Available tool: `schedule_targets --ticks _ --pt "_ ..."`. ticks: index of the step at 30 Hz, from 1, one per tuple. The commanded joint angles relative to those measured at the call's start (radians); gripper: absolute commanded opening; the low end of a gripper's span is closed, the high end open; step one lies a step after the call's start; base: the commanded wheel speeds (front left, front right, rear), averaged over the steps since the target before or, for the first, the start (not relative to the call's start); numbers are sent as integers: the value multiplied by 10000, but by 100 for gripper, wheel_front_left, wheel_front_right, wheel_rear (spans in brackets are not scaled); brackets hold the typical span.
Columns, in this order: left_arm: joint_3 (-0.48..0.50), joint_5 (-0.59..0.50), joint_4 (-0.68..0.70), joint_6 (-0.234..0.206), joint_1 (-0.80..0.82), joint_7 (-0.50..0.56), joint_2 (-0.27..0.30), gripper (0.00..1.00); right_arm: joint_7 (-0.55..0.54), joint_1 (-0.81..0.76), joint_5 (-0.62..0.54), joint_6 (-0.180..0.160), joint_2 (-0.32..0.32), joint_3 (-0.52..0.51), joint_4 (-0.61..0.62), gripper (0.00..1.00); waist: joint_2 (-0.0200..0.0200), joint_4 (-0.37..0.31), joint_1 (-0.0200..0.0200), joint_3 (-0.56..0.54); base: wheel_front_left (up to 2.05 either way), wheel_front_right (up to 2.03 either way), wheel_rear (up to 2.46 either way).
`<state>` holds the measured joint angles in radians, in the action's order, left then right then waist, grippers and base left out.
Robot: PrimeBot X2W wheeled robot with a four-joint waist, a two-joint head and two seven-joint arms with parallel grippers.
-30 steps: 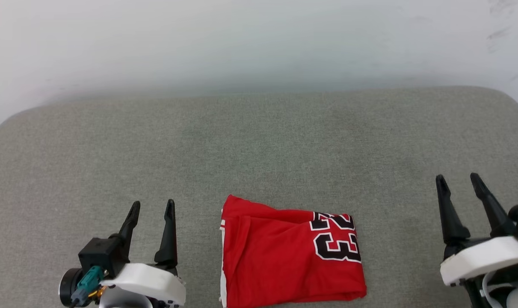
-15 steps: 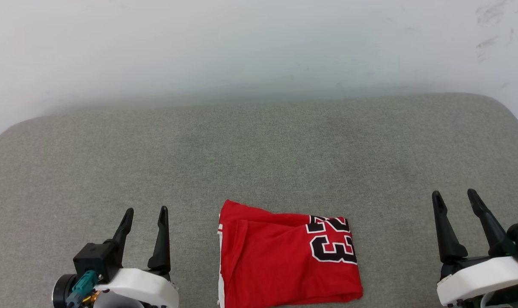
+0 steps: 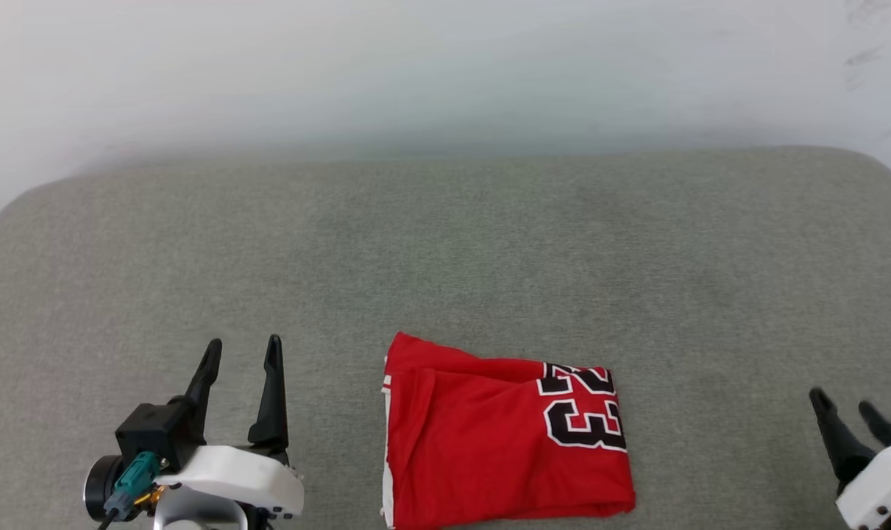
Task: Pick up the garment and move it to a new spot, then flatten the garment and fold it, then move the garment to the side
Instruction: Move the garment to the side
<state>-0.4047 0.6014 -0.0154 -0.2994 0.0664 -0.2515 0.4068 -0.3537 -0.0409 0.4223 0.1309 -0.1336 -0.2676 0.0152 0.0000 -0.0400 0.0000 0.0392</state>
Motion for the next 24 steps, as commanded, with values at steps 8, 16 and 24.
schedule_targets --ticks 8,16,24 --pt "238 -168 -8 173 420 -130 -374 100 -3387 685 2443 -3 -67 -605 -1695 100 0 713 0 438 0 0 0" --pt "376 -393 -91 462 719 -152 -727 100 -4213 1556 4240 -3 654 -185 -3182 100 0 1289 0 856 0 0 0" --pt "498 -632 -242 718 974 -155 -832 100 -4133 2216 5929 -9 837 953 -4511 81 0 1694 0 1040 0 0 0"
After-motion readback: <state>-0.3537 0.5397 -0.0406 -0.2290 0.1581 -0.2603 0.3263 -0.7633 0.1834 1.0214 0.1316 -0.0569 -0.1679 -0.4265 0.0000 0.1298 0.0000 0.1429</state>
